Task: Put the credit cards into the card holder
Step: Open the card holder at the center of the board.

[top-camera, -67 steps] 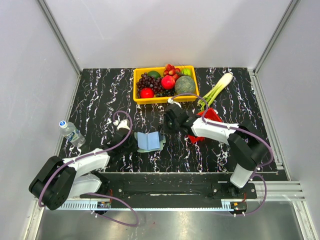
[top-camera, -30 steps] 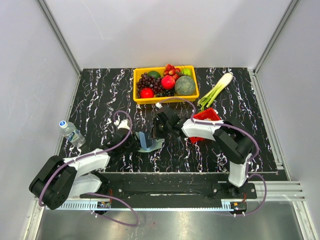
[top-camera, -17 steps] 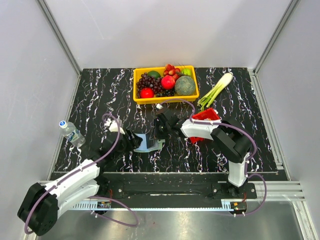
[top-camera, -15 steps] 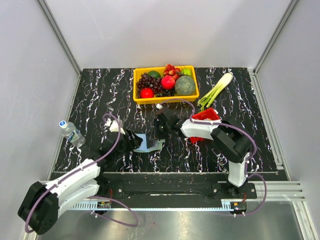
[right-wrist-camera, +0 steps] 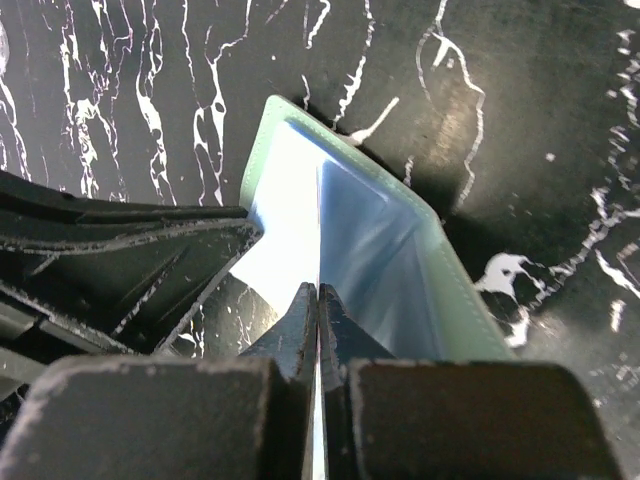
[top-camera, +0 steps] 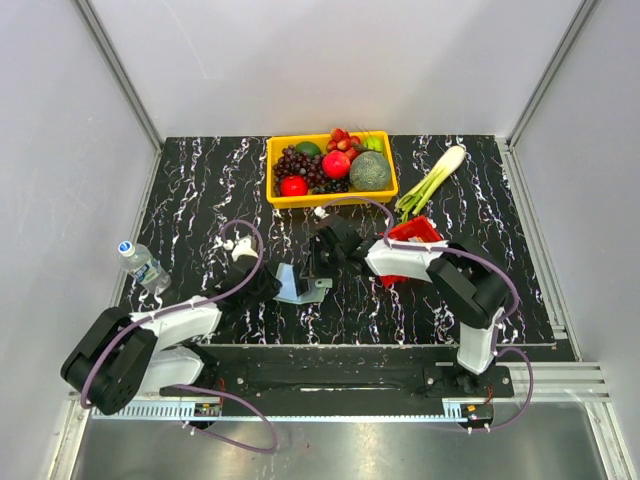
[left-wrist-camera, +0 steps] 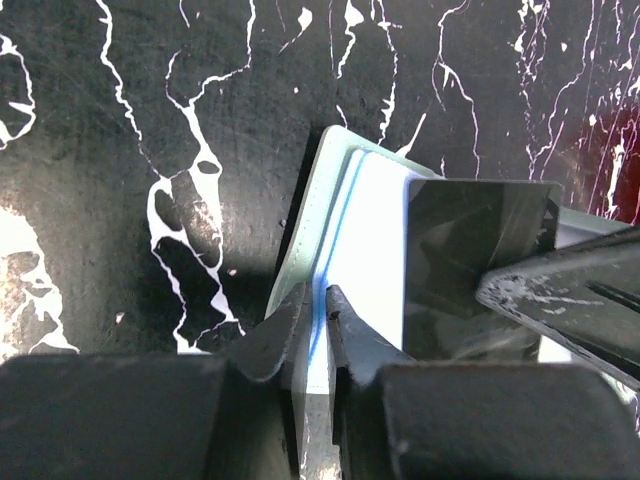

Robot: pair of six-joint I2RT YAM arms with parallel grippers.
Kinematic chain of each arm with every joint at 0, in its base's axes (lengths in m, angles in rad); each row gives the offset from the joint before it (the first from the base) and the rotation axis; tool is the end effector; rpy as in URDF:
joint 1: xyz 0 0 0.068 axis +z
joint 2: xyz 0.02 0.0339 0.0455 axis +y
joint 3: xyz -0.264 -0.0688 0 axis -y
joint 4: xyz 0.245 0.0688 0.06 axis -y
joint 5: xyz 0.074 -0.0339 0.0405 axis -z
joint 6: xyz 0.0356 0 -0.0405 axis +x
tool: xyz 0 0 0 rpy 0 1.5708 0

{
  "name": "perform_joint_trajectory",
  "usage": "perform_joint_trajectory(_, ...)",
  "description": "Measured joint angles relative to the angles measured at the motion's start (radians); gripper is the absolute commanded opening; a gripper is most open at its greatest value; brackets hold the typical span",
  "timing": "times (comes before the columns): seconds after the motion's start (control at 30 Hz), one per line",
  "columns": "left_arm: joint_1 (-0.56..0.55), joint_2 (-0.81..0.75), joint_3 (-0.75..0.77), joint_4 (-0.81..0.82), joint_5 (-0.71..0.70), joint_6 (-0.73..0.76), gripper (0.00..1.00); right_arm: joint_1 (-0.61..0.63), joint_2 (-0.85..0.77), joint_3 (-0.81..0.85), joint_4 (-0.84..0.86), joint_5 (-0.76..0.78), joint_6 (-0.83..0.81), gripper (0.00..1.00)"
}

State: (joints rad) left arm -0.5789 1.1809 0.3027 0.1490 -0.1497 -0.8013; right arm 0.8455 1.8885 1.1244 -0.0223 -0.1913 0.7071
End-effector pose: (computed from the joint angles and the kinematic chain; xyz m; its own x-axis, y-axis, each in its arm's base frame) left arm 0.1734 -0.1070 0.1347 -0.7097 -0.3846 -0.5902 -0.0890 0.8801 -0.4665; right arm 0.2588 0.3022 0.1610 -0.8921 -0.0449 -0.4496 -0.3212 0.7628 0.5612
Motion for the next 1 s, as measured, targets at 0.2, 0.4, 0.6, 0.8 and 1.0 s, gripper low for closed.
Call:
perform_joint_trajectory(0.2, -0.001, 0.029, 0.000, 0.043, 0.006, -0.016, 0.08, -0.069, -0.089, -0.116, 0.051, -0.014, 0.008, 0.00)
perform_joint_trajectory(0.4, -0.004, 0.043, 0.000, 0.064, 0.011, -0.025, 0.06, -0.121, -0.118, -0.193, 0.108, -0.019, 0.040, 0.00)
perform_joint_trajectory(0.6, -0.025, 0.046, -0.001, 0.067, 0.005, -0.047, 0.06, -0.119, -0.119, -0.297, 0.254, -0.066, 0.154, 0.00)
perform_joint_trajectory(0.8, -0.029, 0.045, -0.011, 0.082, -0.005, -0.085, 0.13, -0.118, -0.127, -0.377, 0.370, -0.080, 0.249, 0.00)
perform_joint_trajectory(1.0, -0.031, 0.034, -0.027, 0.094, -0.011, -0.124, 0.15, -0.106, -0.124, -0.399, 0.423, -0.093, 0.307, 0.00)
